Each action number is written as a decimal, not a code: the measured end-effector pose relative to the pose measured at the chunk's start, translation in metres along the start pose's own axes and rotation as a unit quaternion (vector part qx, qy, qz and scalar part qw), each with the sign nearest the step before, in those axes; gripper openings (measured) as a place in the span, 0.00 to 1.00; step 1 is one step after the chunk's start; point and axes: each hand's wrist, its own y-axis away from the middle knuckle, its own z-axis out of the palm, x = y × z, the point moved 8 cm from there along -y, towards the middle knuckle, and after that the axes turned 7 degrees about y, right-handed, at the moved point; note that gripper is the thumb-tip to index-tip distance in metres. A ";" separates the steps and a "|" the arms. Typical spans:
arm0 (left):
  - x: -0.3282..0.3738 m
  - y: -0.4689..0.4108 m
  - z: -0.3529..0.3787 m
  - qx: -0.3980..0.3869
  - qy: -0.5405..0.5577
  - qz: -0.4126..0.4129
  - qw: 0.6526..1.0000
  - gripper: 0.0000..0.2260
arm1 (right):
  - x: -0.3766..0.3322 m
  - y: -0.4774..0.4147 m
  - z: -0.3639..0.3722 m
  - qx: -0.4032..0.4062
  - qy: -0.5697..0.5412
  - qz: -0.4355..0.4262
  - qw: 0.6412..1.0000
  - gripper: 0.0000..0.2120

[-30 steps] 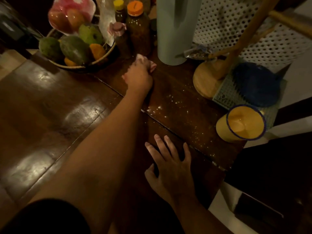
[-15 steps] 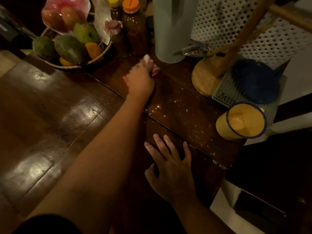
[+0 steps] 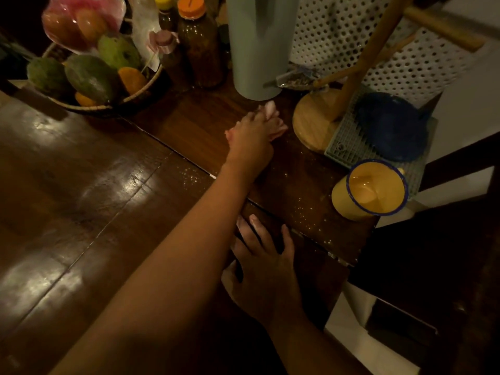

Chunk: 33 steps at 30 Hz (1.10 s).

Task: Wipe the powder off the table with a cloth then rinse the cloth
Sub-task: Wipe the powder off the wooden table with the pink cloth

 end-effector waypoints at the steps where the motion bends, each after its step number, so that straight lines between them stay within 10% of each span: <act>1: 0.017 0.007 0.000 0.030 -0.012 0.023 0.999 0.35 | 0.000 0.000 0.000 0.005 0.001 -0.001 1.000 0.22; 6: 0.020 0.038 0.019 -0.037 -0.040 0.066 0.996 0.35 | 0.000 0.000 0.003 0.004 0.019 -0.005 1.000 0.24; 11: -0.011 0.099 -0.007 -0.022 0.063 0.276 0.959 0.30 | 0.001 -0.003 0.005 -0.036 0.017 0.011 0.999 0.30; 18: -0.162 0.136 -0.071 0.226 0.115 -0.087 0.963 0.33 | 0.001 -0.002 0.000 -0.017 0.008 0.017 1.000 0.29; 25: -0.094 0.218 0.005 0.035 0.000 0.174 0.984 0.36 | 0.000 -0.001 0.002 -0.015 0.042 0.014 0.999 0.28; 33: -0.159 0.124 -0.058 0.183 0.013 -0.196 0.963 0.32 | -0.001 -0.001 0.004 -0.034 0.042 0.011 0.998 0.30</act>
